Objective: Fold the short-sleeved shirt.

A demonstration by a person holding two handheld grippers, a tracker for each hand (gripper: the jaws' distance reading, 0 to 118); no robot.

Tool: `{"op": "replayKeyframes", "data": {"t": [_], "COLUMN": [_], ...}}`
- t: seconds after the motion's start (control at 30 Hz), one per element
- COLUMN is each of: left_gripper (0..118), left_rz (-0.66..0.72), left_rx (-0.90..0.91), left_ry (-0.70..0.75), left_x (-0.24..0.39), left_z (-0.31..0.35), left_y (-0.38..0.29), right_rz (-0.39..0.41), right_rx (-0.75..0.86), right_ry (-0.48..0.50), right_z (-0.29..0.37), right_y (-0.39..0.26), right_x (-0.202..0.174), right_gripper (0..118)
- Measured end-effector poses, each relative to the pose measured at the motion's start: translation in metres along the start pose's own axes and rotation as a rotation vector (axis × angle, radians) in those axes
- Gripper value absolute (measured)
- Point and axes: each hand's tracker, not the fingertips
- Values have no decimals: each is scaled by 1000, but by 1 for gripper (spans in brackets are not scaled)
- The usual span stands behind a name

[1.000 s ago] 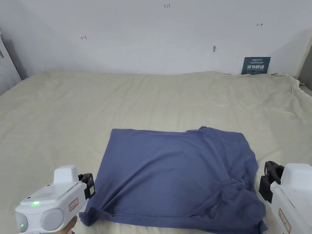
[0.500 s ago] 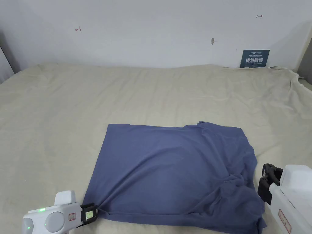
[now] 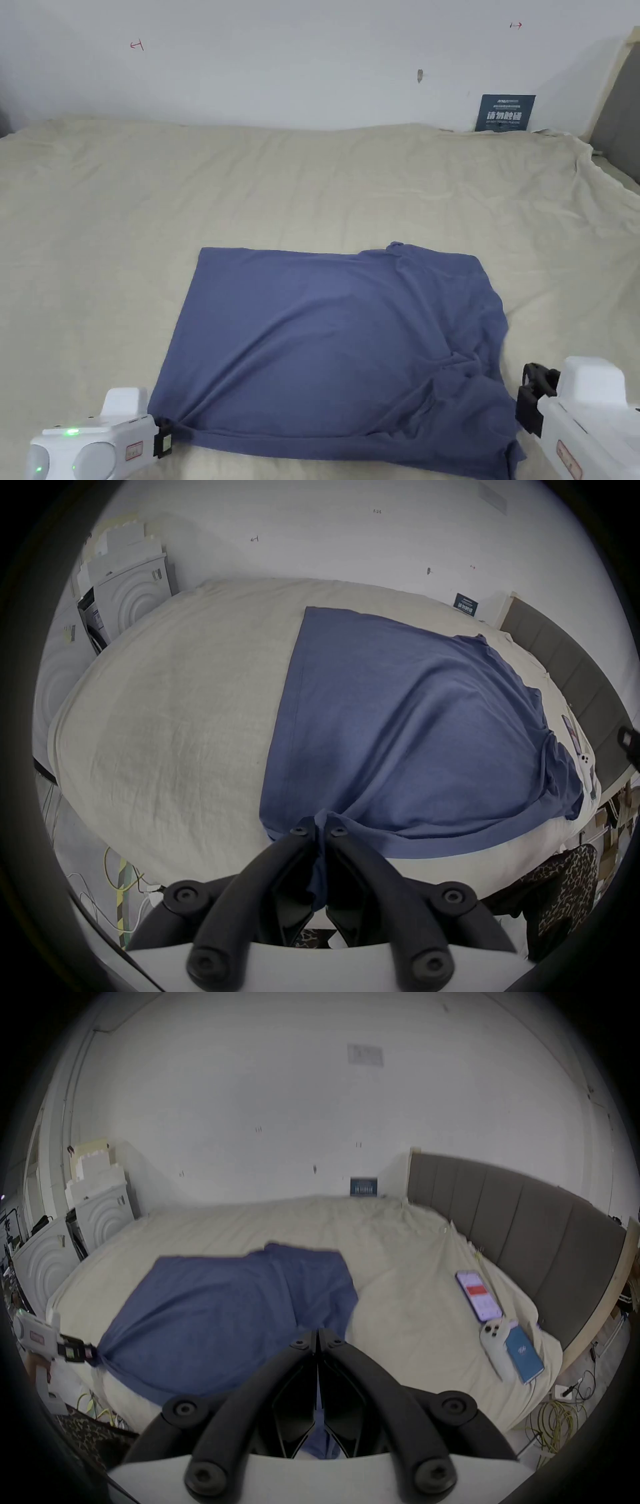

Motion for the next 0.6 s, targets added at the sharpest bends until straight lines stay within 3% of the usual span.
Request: {"op": "replayKeyframes", "data": {"t": [0.07,0.1,0.17,0.2,0.23,0.47,0.53,0.6], "left_gripper": [1,1,1,1,1,1,1,1], "left_rz": [2,3,13,15,16,15,19,20], "left_rx": [9,16,25,25,30,34,32,30], "left_ry": [-5,-7,-16,-19,-20,-25,-27,-28], "left_x": [-1,-2,-3,-3,-3,-4,-4,-4], "left_z": [5,6,9,10,11,12,12,12], "left_y": [4,5,7,8,8,10,10,10], "right_rz": [-7,-17,-26,-33,-36,-80,-83,-84], "right_rx": [-68,-81,-151,-183,-207,-282,-293,-298], "right_ry": [8,7,4,16,16,32,35,39], "right_z": [-11,-17,-28,-33,-35,-50,-52,-55], "right_y": [-11,-19,-31,-37,-43,-72,-76,-78], "right_x": [6,9,14,15,14,10,7,4], "right_gripper": [2,9,57,75,83,81,76,63]}}
